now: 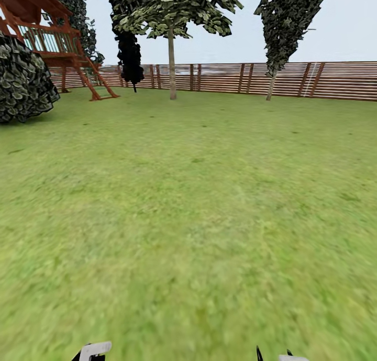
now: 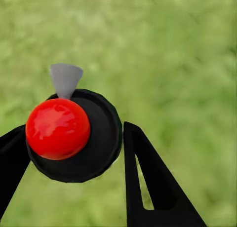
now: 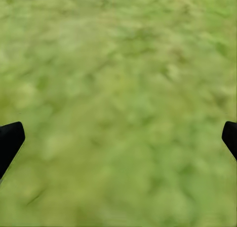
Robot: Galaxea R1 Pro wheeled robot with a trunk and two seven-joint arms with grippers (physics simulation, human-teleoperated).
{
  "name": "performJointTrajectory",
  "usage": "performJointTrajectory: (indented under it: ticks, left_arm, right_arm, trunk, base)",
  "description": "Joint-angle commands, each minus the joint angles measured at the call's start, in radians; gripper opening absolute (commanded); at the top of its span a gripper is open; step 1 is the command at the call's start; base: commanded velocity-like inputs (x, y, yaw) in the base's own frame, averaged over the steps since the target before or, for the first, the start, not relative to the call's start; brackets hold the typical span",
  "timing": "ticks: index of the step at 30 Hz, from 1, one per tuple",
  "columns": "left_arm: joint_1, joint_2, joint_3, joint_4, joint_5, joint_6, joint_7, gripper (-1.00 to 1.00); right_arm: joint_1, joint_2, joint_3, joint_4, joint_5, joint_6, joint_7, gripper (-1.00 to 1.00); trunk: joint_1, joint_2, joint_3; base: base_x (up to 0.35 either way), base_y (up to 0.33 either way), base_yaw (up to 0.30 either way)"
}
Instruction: In the garden, pick up the pesticide atomizer on the floor and spray pesticide onto both trees until each tree trunk is fully covered.
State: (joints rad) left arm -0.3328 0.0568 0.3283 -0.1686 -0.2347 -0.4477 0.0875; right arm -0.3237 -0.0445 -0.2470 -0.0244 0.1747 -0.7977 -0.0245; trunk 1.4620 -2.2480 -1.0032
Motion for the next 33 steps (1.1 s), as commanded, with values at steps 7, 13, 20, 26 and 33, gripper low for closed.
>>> performJointTrajectory:
  ticks: [7,13,20,26,33]
  left_arm:
    - [0.000,0.000,0.000,0.000,0.000,0.000,0.000,-1.00]
    - [0.000,-0.001,0.000,0.000,0.000,0.000,0.000,-1.00]
    - [0.000,-0.002,0.000,0.000,-0.001,0.000,0.000,-1.00]
    - [0.000,-0.002,0.000,-0.001,-0.001,0.000,0.000,-1.00]
    - [0.000,-0.002,0.000,-0.001,-0.001,0.000,0.001,-1.00]
  right_arm:
    - [0.000,0.000,0.000,0.000,0.000,0.000,0.000,1.00]
    - [0.000,0.000,0.000,0.000,0.000,0.000,0.000,1.00]
    - [0.000,0.000,0.000,0.001,0.000,0.000,0.000,1.00]
    - [0.000,0.000,0.000,0.000,0.000,0.000,0.000,1.00]
    - [0.000,0.000,0.000,0.000,0.000,0.000,0.000,1.00]
  trunk:
    - [0.000,0.000,0.000]
    - [0.000,0.000,0.000]
    - [0.000,0.000,0.000]
    - [0.000,0.000,0.000]
    - [0.000,0.000,0.000]
  base:
    - [0.338,0.000,0.000]
    - [0.338,0.000,0.000]
    - [0.338,0.000,0.000]
    - [0.338,0.000,0.000]
    - [0.338,0.000,0.000]
